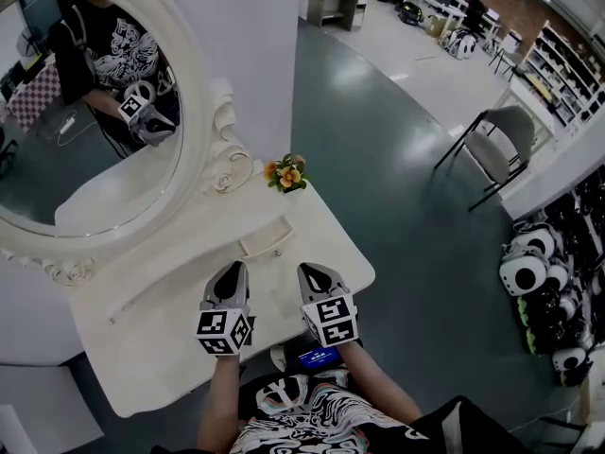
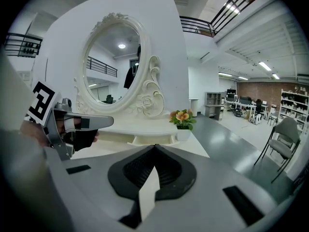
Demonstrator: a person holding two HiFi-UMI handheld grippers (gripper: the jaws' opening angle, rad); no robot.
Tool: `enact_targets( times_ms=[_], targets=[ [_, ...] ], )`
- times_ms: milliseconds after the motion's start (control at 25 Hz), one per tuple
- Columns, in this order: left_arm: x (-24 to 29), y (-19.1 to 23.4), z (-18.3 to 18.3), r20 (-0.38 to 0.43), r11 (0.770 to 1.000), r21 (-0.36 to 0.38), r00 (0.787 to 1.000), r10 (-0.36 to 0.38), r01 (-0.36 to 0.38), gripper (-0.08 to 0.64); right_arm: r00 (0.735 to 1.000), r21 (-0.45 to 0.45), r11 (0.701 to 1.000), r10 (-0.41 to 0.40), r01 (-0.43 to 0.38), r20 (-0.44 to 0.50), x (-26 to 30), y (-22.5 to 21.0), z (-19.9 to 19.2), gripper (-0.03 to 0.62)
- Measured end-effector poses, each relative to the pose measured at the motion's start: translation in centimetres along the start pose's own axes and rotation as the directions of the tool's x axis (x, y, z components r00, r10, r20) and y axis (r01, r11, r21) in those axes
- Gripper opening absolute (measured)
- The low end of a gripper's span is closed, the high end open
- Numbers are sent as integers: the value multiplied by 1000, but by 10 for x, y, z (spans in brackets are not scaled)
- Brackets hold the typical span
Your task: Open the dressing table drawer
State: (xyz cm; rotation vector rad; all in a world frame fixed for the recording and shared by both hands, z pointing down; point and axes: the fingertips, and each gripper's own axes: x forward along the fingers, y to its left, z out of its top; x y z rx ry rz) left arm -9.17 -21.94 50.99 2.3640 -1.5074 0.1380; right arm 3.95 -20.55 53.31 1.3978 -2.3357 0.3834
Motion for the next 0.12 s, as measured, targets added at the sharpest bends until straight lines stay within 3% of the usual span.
enact_targets(
  times_ms=[120],
  targets=[
    [-6, 6, 5, 4, 1000, -2, 1000, 4, -4, 23, 1000, -5, 1000, 9, -9, 4, 1, 8, 6, 0]
  ],
)
